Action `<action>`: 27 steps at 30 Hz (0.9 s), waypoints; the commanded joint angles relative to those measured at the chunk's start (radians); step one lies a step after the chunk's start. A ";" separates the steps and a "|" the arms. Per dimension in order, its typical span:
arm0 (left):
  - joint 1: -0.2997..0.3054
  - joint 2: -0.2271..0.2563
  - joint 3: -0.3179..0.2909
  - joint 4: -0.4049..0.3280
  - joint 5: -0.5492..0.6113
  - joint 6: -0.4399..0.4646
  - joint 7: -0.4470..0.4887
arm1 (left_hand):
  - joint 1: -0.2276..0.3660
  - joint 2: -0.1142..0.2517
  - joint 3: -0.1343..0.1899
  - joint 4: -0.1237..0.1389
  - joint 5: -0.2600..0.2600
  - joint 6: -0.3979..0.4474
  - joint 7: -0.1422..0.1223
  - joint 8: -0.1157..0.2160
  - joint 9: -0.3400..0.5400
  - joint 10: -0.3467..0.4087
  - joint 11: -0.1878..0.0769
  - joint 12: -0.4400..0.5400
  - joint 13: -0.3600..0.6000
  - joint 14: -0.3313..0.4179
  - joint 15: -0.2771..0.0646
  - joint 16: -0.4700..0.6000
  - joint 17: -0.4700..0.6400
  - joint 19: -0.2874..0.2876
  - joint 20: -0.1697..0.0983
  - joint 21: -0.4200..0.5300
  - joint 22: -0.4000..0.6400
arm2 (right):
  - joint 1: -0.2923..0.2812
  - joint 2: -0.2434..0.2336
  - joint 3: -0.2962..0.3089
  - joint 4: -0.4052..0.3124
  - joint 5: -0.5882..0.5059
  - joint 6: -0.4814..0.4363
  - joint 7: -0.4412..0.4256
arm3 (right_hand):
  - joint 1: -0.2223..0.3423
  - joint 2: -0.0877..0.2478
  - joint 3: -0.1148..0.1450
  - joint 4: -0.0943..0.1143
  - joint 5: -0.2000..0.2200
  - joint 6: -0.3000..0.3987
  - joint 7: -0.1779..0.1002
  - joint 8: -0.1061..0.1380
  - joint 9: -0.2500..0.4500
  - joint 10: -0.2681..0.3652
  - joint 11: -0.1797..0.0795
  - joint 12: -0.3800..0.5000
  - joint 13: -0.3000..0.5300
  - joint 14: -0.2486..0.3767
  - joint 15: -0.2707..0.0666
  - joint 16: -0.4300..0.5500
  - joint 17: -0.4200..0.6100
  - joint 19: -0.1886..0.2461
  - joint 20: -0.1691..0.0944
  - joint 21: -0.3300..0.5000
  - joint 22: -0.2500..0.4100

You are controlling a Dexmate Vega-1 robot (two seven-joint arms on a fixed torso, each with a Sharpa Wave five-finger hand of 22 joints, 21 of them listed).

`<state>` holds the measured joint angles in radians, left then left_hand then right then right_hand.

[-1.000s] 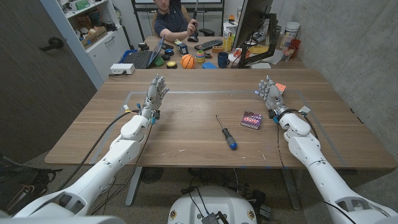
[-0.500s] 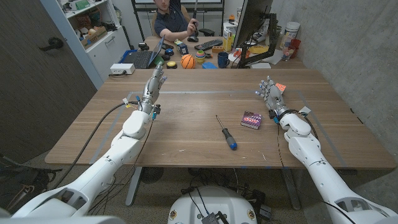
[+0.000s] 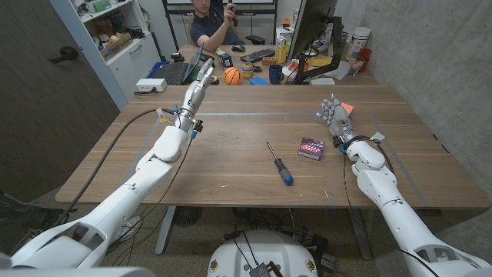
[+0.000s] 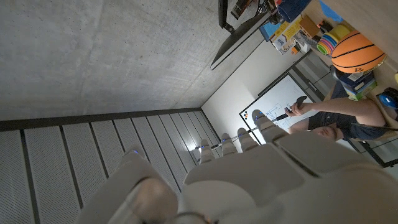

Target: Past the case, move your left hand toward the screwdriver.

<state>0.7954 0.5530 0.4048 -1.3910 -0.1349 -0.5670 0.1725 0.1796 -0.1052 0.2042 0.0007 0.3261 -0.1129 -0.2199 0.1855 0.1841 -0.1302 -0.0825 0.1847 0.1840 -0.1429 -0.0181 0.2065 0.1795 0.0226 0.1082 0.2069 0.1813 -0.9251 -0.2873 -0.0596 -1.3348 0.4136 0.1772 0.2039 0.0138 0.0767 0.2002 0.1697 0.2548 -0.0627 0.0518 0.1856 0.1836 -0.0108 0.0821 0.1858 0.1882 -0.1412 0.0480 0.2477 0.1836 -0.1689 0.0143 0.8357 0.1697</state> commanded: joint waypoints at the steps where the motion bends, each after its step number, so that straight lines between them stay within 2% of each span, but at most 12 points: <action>1: -0.026 0.023 0.013 -0.049 0.207 -0.020 0.064 | 0.023 -0.013 -0.003 -0.016 0.008 -0.012 0.000 0.006 0.002 -0.013 -0.003 -0.003 0.003 -0.006 0.005 -0.001 0.002 0.017 0.030 0.003 0.002 | -0.006 0.000 0.003 -0.003 0.003 0.005 0.005 | 0.005 0.037 -0.004 -0.001 0.007 -0.009 -0.003 0.005 0.004 0.000 0.008 0.006 0.004 -0.006 0.003 -0.001 0.002 -0.050 0.001 -0.004 0.003; 16: -0.061 0.044 0.046 -0.118 0.428 -0.008 0.092 | 0.044 -0.023 -0.009 -0.030 0.011 -0.022 0.000 0.005 0.003 -0.026 -0.004 -0.005 0.003 -0.014 0.003 -0.003 0.002 0.015 0.024 -0.002 0.002 | -0.021 0.003 0.012 -0.012 0.012 0.011 0.005 | 0.004 0.036 -0.008 0.000 0.007 -0.009 -0.002 0.005 0.004 0.000 0.008 0.006 0.005 -0.005 0.004 -0.002 0.002 -0.049 0.003 -0.010 0.003; 21: -0.079 0.046 0.067 -0.117 0.462 -0.028 0.081 | 0.057 -0.029 -0.013 -0.039 0.012 -0.037 0.000 0.002 0.003 -0.027 -0.004 -0.003 0.003 -0.014 0.005 -0.002 0.002 0.015 0.006 -0.003 0.002 | -0.028 0.004 0.015 -0.016 0.018 0.006 0.004 | 0.003 0.035 -0.010 0.000 0.007 -0.008 -0.002 0.005 0.004 0.000 0.010 0.006 0.005 -0.005 0.004 -0.002 0.002 -0.048 0.002 -0.012 0.004; 27: -0.099 0.050 0.088 -0.124 0.501 -0.043 0.063 | 0.064 -0.033 -0.015 -0.044 0.013 -0.044 0.000 0.001 0.003 -0.029 -0.003 -0.003 0.003 -0.018 0.005 -0.003 0.002 0.015 0.004 -0.004 0.002 | -0.028 0.004 0.016 -0.016 0.018 0.004 0.007 | 0.002 0.035 -0.012 0.000 0.007 -0.009 -0.002 0.005 0.004 -0.001 0.009 0.006 0.005 -0.006 0.003 -0.003 0.002 -0.047 0.003 -0.015 0.004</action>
<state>0.7286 0.5941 0.4597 -1.4959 0.2681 -0.5918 0.2486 0.2300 -0.1364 0.1861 -0.0361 0.3338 -0.1467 -0.2182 0.1855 0.1839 -0.1518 -0.0854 0.1801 0.1837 -0.1479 -0.0130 0.2066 0.1793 0.0388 0.1195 0.2030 0.1816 -0.9470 -0.2841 -0.0473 -1.3468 0.4270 0.1841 0.2084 0.0138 0.0768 0.1904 0.1685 0.2548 -0.0626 0.0518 0.1856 0.1836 -0.0108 0.0821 0.1858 0.1881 -0.1412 0.0480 0.2477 0.1836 -0.1689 0.0143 0.8245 0.1697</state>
